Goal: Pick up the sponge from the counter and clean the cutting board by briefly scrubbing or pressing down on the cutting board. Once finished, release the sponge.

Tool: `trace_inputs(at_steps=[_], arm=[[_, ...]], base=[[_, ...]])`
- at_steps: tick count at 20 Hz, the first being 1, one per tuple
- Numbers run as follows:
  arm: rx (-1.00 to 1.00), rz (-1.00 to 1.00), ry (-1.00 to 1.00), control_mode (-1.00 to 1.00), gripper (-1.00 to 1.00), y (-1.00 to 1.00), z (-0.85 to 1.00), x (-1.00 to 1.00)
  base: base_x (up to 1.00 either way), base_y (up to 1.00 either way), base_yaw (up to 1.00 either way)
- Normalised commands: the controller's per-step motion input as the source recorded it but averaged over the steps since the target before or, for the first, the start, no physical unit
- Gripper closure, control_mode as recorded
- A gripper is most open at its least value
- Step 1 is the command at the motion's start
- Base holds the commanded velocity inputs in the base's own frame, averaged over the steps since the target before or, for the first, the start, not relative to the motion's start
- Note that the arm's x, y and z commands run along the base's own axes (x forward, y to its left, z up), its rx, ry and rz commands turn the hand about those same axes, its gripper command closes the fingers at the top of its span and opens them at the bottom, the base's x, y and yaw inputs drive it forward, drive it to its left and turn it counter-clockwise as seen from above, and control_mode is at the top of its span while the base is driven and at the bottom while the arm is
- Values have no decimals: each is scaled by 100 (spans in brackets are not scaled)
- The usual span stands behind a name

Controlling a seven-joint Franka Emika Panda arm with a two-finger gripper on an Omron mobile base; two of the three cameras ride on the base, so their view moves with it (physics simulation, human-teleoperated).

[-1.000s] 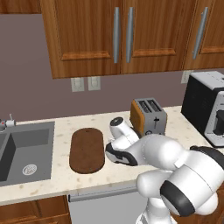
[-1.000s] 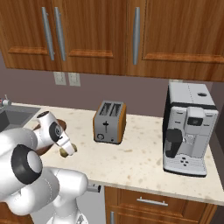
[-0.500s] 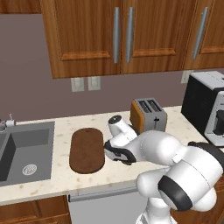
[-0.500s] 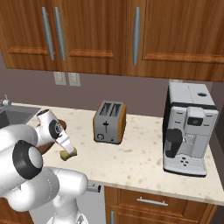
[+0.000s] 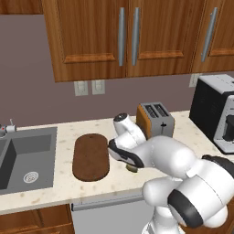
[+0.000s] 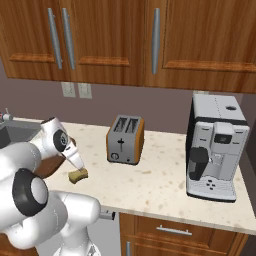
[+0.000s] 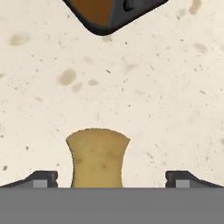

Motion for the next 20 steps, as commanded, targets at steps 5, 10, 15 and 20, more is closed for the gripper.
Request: trace_inputs(at_steps=[5, 10, 15, 20], arm=[[0, 1, 0, -100, -100, -14, 61, -76], [0, 17, 0, -100, -100, -45, 60, -100], [0, 34, -3, -100, -100, -45, 70, -100], [0, 29, -9, -100, -100, -55, 67, -100]], base=[[0, 0, 0], [0, 0, 0], [0, 0, 0], [0, 0, 0]])
